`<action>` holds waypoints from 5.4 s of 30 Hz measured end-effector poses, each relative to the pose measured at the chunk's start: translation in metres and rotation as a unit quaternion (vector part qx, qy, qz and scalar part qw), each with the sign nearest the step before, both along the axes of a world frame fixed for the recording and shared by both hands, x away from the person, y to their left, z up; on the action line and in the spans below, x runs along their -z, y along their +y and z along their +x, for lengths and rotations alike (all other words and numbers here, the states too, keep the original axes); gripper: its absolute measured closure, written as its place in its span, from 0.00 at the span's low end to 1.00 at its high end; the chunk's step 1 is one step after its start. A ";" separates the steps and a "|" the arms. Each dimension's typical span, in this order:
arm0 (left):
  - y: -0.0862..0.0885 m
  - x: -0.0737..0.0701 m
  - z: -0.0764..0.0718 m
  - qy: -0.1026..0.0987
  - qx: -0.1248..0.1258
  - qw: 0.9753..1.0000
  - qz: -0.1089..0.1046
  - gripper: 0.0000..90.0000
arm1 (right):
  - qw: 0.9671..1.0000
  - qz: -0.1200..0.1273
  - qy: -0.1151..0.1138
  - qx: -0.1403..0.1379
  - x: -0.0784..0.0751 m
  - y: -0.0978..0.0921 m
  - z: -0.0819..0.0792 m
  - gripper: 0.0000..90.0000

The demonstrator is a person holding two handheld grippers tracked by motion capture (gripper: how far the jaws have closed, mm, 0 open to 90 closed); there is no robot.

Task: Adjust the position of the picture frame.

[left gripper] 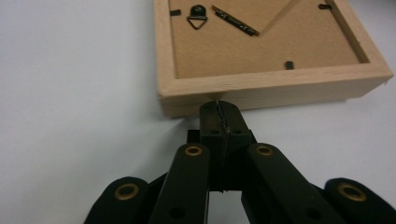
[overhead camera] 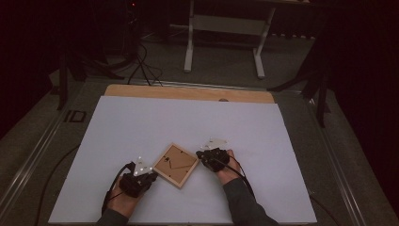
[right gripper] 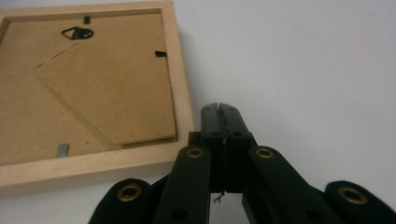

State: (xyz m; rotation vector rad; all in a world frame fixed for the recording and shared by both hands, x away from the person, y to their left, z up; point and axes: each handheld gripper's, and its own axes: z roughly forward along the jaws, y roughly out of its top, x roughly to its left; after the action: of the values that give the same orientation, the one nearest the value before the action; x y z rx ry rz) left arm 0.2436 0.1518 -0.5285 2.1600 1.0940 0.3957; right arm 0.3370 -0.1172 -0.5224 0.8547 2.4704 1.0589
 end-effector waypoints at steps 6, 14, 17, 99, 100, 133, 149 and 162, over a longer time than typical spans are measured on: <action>-0.008 0.001 0.004 0.000 0.003 1.000 0.002 1.00 | 1.000 -0.001 0.000 -0.005 0.000 -0.002 -0.002 1.00; -0.012 0.001 0.006 -0.005 0.001 1.000 0.010 1.00 | 1.000 0.000 0.002 -0.005 0.000 -0.005 -0.004 1.00; -0.017 0.001 0.004 -0.008 0.011 1.000 0.022 1.00 | 1.000 -0.002 0.001 -0.005 -0.001 -0.006 -0.005 1.00; 0.000 -0.020 0.039 -0.046 -0.035 0.998 -0.037 0.99 | 0.997 -0.001 -0.010 -0.080 -0.001 0.018 -0.042 1.00; -0.001 -0.021 0.038 -0.046 -0.034 0.998 -0.037 0.99 | 0.997 0.000 -0.012 -0.077 -0.002 0.018 -0.041 1.00; -0.014 -0.003 0.025 -0.007 -0.011 1.000 -0.015 0.99 | 0.999 -0.002 -0.013 0.043 -0.009 0.015 0.042 1.00; -0.018 0.001 0.030 0.000 -0.010 1.000 -0.010 0.99 | 0.999 0.006 -0.004 0.048 -0.009 0.012 0.042 1.00; -0.025 0.003 0.032 0.006 -0.002 1.000 -0.012 0.99 | 0.999 0.004 -0.002 0.045 -0.010 0.011 0.041 1.00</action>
State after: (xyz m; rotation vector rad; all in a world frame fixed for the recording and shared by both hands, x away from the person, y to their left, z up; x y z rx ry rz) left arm 0.2757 0.1264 -0.5319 2.1431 1.1037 0.3699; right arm 0.3781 -0.1060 -0.5123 0.9551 2.4011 1.0397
